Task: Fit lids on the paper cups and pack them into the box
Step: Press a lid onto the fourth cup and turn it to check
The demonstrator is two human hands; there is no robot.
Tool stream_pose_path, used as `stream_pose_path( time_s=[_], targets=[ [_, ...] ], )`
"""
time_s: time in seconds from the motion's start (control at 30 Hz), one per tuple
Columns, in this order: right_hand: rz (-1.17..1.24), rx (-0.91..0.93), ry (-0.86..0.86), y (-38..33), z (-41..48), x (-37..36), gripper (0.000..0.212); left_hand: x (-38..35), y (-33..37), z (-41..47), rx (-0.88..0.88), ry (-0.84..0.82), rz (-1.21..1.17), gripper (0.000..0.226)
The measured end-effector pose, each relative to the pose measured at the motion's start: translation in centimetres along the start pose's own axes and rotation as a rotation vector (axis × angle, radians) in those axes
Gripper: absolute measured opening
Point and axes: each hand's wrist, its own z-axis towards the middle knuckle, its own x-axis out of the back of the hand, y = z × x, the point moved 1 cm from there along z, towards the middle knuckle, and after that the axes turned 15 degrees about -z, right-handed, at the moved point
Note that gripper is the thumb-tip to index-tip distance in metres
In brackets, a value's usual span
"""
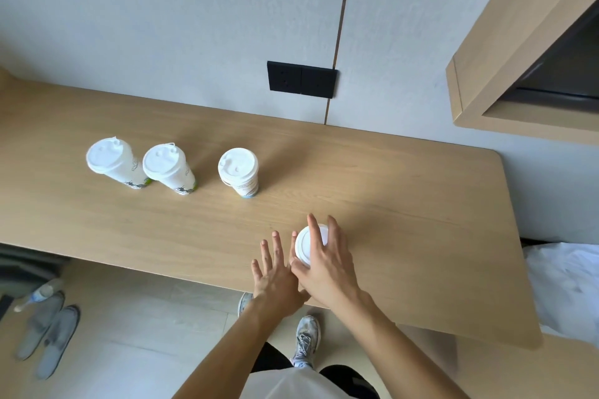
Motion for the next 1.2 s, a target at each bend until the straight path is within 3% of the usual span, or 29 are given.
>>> stream_pose_path(
  time_s=[0.13,0.27,0.33,0.5,0.73,1.07,1.2],
  targets=[
    [-0.029,-0.012,0.016,-0.2,-0.1,-0.1,0.098,0.8,-0.1,-0.6,-0.010,-0.010,-0.032,0.108],
    [-0.001,-0.122,0.051,0.5,0.5,1.6,0.104,3.5,0.3,-2.0,-0.012,-0.069,-0.063,0.073],
    [0.059,-0.203,0.107,1.4,1.3,2.8,0.103,5.1,0.9,-2.3,-0.025,0.009,-0.138,0.056],
    [0.158,-0.401,0.104,2.8,4.3,3.5,0.089,6.5,4.3,1.0,0.020,0.252,-0.352,0.080],
    [0.252,-0.560,0.007,2.5,6.2,1.3,0.088,5.2,6.6,4.2,0.253,0.301,-0.447,0.080],
    [0.128,-0.574,0.007,2.5,7.1,0.2,0.083,4.5,6.0,5.4,0.131,0.285,-0.425,0.066],
    [0.212,-0.645,0.020,2.3,7.0,0.3,0.080,4.9,5.8,6.3,0.018,0.245,-0.387,0.063]
  ],
)
